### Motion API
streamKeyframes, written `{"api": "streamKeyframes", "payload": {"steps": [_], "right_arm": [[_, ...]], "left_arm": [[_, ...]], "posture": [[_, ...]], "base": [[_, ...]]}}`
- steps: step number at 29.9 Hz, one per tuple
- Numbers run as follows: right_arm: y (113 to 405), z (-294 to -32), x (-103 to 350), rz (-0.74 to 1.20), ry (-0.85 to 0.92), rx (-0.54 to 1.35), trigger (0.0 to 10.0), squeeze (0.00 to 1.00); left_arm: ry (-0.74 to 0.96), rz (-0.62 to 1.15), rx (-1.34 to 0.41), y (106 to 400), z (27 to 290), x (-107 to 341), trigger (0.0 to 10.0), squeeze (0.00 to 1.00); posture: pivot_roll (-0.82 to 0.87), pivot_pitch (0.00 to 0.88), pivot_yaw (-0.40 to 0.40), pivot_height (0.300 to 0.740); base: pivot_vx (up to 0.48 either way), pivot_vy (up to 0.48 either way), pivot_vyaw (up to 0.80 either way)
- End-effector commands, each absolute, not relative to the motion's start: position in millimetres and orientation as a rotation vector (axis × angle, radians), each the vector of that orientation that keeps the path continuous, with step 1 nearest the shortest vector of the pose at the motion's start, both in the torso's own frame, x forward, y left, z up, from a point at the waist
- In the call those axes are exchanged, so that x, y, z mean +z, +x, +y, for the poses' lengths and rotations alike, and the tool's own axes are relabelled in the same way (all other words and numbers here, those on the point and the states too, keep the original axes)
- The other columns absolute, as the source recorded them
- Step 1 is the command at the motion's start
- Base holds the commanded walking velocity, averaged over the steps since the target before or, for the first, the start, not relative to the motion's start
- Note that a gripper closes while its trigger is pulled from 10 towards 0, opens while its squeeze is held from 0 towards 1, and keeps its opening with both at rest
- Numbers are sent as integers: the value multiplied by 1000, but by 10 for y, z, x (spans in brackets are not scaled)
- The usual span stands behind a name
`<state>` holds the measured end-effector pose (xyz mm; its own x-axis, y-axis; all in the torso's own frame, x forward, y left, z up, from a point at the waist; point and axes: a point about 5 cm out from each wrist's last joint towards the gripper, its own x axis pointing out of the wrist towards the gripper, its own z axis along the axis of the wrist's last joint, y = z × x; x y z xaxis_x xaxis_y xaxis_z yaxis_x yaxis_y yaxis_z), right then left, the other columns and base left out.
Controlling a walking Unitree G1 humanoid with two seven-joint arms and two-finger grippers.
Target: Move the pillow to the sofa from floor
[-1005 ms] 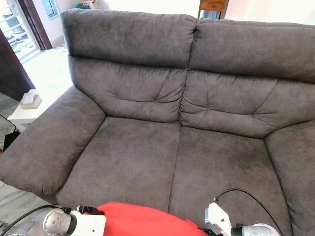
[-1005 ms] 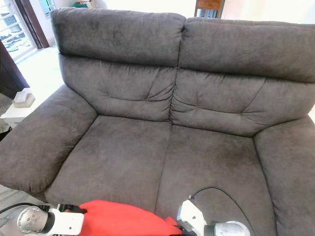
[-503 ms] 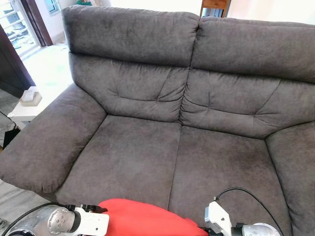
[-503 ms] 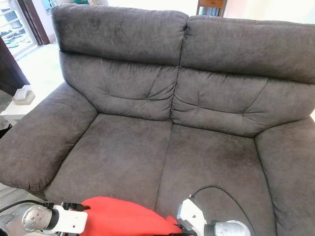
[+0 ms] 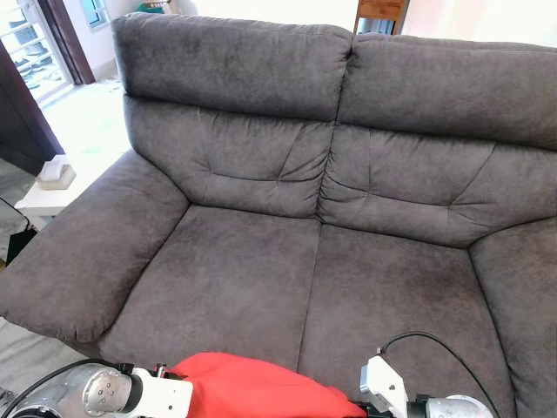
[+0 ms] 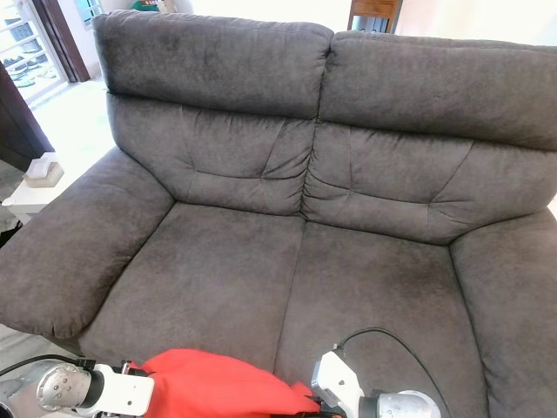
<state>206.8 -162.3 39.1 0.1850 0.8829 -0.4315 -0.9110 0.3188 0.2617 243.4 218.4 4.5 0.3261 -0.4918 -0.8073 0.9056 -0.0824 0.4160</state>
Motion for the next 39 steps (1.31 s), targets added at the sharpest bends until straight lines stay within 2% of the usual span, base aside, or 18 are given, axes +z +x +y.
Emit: {"api": "streamKeyframes", "payload": {"steps": [1,20,25,26,27,28,30,31,32,33,34,35,39], "right_arm": [[2139,-1491,557,441,-54,1320,10000,0],[2147,-1434,484,452,-69,1319,10000,0],[2153,-1435,380,470,-84,1268,10000,0],[2153,-1435,380,470,-84,1268,10000,0],[2161,-1438,340,475,-83,1236,10000,0],[2161,-1438,340,475,-83,1236,10000,0],[2263,-1458,275,440,-143,1107,10000,0],[2360,-1484,197,444,-172,971,10000,0],[2397,-1496,146,456,-189,904,10000,0],[2410,-1493,104,466,-186,866,10000,0],[2414,-1488,80,471,-182,846,10000,0],[2426,-1486,38,489,-163,791,10000,0],[2464,-1496,-59,530,-85,617,10000,0]], "left_arm": [[1101,458,-1257,2391,2151,29,0,0],[1070,407,-1243,2435,2093,96,0,0],[841,317,-1091,2606,1934,236,0,0],[841,317,-1091,2606,1934,236,0,0],[761,282,-1030,2670,1884,292,0,0],[761,282,-1030,2670,1884,292,0,0],[616,242,-868,2796,1830,357,0,0],[488,232,-697,2905,1828,385,0,0],[418,235,-617,2943,1825,382,863,0],[358,233,-570,2959,1803,374,8588,0],[322,232,-546,2964,1786,369,8588,0],[263,224,-507,2969,1736,363,10000,0],[121,226,-405,2963,1622,322,10000,0]], "posture": [[25,99,15,740],[33,70,26,740],[33,60,29,740],[33,60,29,740],[31,56,33,740],[31,56,33,740],[34,55,35,740],[33,61,33,740],[33,61,33,740],[35,66,31,740],[35,66,31,740],[41,73,27,740],[41,84,29,740]], "base": [[0,0,0],[0,0,0],[0,0,0],[0,0,0],[0,0,0],[0,0,0],[0,0,0],[0,0,0],[0,0,0],[0,0,0],[0,0,0],[0,0,0],[0,0,0]]}}
